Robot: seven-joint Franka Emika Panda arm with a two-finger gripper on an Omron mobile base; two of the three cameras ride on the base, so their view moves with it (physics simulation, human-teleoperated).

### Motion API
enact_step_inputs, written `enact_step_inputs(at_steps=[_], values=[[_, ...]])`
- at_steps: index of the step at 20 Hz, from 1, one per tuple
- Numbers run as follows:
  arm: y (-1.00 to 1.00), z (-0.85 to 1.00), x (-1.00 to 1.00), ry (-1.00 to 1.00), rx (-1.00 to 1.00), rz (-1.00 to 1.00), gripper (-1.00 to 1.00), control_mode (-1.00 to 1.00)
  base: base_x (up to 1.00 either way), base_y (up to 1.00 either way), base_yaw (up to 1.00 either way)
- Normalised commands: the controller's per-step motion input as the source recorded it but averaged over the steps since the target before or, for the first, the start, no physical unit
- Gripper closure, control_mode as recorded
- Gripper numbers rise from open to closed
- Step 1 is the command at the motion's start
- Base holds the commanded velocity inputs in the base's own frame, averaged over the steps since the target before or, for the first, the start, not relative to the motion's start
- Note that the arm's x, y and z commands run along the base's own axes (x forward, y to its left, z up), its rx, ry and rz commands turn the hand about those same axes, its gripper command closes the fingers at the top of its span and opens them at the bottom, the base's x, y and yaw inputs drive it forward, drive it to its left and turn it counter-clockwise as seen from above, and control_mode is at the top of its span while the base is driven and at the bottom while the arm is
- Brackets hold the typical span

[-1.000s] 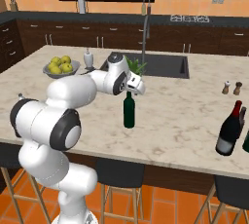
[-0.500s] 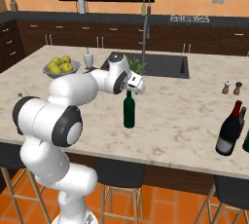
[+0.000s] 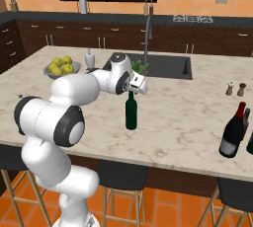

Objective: Move the plastic bottles in the middle to the plastics group, and the glass bottles in the middle to the glass group.

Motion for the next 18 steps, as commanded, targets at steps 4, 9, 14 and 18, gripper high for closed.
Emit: enact_step_inputs(at_steps=[4, 9, 14, 18], values=[[0.00, 0.00, 0.00, 0.00, 0.00, 0.00, 1.00, -1.00, 0.00, 0.00, 0.00], [-0.20, 0.11, -0.02, 0.00, 0.00, 0.00, 1.00, -1.00, 0.00, 0.00, 0.00], [-0.66, 0.20, -0.17, -0.01, 0.00, -0.04, 1.00, -1.00, 0.00, 0.00, 0.00], [-0.81, 0.06, -0.03, 0.00, 0.00, -0.13, 1.00, -1.00, 0.00, 0.00, 0.00]])
